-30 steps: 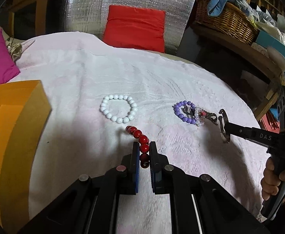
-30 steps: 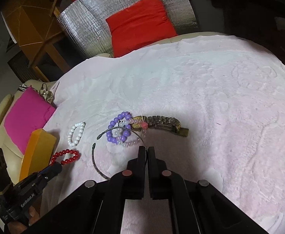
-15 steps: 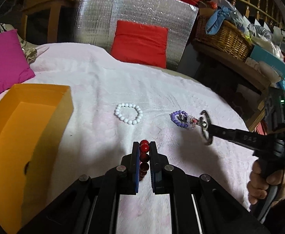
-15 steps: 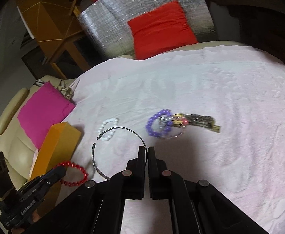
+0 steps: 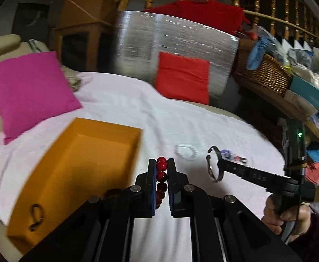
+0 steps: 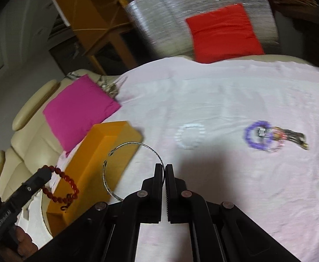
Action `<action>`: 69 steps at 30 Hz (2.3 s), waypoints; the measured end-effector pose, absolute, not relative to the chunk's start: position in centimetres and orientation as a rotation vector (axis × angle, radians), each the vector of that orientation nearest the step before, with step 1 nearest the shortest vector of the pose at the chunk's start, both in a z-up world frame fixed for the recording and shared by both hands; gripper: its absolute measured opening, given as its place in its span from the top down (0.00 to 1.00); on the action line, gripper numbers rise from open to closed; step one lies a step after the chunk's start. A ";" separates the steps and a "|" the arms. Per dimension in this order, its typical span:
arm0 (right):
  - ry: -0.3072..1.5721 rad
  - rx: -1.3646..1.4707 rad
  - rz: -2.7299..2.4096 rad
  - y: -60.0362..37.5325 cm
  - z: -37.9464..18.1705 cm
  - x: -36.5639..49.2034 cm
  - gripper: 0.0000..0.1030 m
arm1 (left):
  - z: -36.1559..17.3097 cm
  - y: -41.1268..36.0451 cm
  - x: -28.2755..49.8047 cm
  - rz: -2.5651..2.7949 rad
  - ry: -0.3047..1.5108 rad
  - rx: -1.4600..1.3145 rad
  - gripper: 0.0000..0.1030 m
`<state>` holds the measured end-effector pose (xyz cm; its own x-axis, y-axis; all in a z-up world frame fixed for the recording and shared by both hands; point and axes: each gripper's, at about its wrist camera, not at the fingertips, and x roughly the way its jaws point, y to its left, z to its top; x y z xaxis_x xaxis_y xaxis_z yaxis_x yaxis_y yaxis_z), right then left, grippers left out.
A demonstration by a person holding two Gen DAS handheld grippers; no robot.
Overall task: Organize jewelry
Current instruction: 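Carry the red bracelet and silver bangle over the orange box, then open both tools to drop the bracelet and bangle into the box, then move both tools back toward the purple bracelet and watch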
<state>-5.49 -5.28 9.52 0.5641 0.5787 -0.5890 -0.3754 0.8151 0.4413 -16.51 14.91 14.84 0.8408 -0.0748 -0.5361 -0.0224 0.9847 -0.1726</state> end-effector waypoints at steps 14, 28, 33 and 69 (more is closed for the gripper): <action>0.836 0.167 0.649 8.0 11.1 -5.1 0.97 | 11.7 22.6 -18.5 0.226 0.629 -0.122 0.91; 0.910 0.087 0.638 15.0 8.8 -3.5 0.90 | 9.5 24.7 -18.6 0.342 0.682 -0.081 0.91; 0.906 0.111 0.645 14.3 8.9 -3.6 0.63 | 9.6 24.4 -18.5 0.395 0.681 -0.044 0.64; 0.748 0.458 0.224 -25.1 9.3 -5.4 0.54 | 13.8 8.9 -15.4 0.114 0.729 0.064 0.28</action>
